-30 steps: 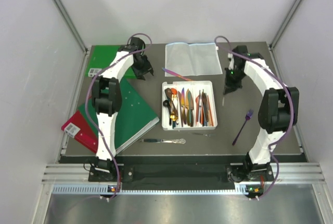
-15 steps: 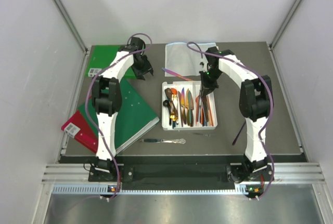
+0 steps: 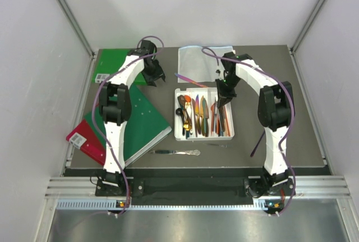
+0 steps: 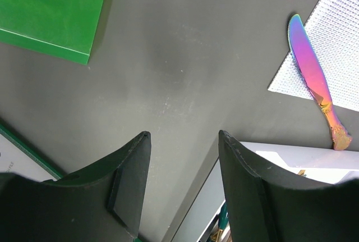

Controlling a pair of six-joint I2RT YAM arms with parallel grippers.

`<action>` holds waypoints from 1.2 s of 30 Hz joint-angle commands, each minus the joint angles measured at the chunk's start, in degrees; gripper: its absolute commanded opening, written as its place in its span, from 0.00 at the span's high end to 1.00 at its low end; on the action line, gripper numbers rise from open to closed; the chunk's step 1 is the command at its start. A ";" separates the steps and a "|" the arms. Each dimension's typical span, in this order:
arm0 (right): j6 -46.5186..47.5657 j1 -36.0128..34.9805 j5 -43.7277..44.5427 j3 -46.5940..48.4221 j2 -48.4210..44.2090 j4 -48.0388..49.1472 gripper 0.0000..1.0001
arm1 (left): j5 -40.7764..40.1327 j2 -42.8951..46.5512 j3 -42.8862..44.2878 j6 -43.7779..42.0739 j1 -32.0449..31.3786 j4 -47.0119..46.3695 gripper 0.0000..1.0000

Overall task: Sort the eating utensils into containers
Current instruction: Place the fork in the storage box.

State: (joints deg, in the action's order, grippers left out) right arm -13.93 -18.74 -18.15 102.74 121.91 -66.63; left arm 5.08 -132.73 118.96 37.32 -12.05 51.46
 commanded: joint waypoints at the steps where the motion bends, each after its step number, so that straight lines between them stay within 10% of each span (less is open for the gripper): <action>1: 0.66 -0.24 -0.74 -0.61 0.43 -0.96 0.91 | -0.25 1.51 0.31 -0.85 -0.07 -0.57 0.43; 10: -0.12 0.90 4.51 -0.08 -3.50 -1.57 0.78 | -0.34 1.86 0.22 -0.85 -0.07 -0.57 0.44; 20: -2.24 21.99 16.22 -21.95 -24.25 -0.34 0.74 | 1.33 0.19 1.98 -0.67 -0.07 -0.93 0.43; 36: -5.22 23.22 19.54 -37.61 -26.81 4.93 0.73 | 0.98 0.01 1.54 -1.29 -0.07 -0.57 0.43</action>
State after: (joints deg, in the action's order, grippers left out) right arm -17.37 3.90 -2.02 65.08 96.20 -63.99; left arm 5.76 -132.73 118.98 36.86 -12.05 51.46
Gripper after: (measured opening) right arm 0.265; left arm 0.566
